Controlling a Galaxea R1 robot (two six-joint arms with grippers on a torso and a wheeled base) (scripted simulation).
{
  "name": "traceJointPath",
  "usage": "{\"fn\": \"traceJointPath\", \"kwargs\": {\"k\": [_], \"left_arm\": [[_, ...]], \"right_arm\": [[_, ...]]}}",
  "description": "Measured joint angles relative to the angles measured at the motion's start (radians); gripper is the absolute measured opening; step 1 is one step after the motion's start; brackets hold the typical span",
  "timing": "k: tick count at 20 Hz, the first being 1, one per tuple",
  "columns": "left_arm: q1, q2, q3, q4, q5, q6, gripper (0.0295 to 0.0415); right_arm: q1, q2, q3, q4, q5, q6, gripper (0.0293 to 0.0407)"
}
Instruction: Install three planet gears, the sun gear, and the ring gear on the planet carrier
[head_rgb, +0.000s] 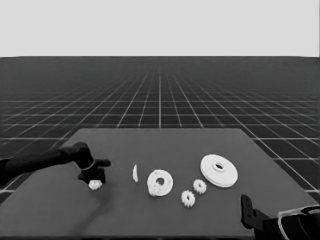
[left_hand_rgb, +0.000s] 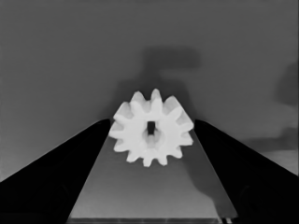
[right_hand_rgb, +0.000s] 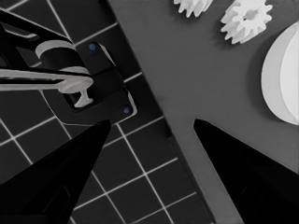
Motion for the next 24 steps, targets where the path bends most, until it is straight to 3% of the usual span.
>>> {"fn": "traceJointPath", "kwargs": {"k": [2, 10, 13, 20, 22, 24], "left_arm": [[0.000, 0.000, -0.001, 0.000, 0.000, 0.000, 0.0314], [0.000, 0.000, -0.001, 0.001, -0.001, 0.000, 0.0312], [-0.158, -0.062, 0.125, -0.111, 0.117, -0.037, 0.0312], [-0.203, -0.068, 0.136, -0.146, 0.144, -0.039, 0.0312], [-0.219, 0.346, 0.068, -0.120, 0.218, -0.448, 0.0313], [-0.222, 0.622, -0.177, -0.131, 0.213, -0.423, 0.0313]], "right_arm": [[0.000, 0.000, 0.000, 0.000, 0.000, 0.000, 0.0385], [0.000, 0.000, 0.000, 0.000, 0.000, 0.000, 0.0385], [0.000, 0.000, 0.000, 0.000, 0.000, 0.000, 0.0385], [0.000, 0.000, 0.000, 0.000, 0.000, 0.000, 0.0385], [0.000, 0.000, 0.000, 0.000, 0.000, 0.000, 0.0385], [0.000, 0.000, 0.000, 0.000, 0.000, 0.000, 0.0385]]}}
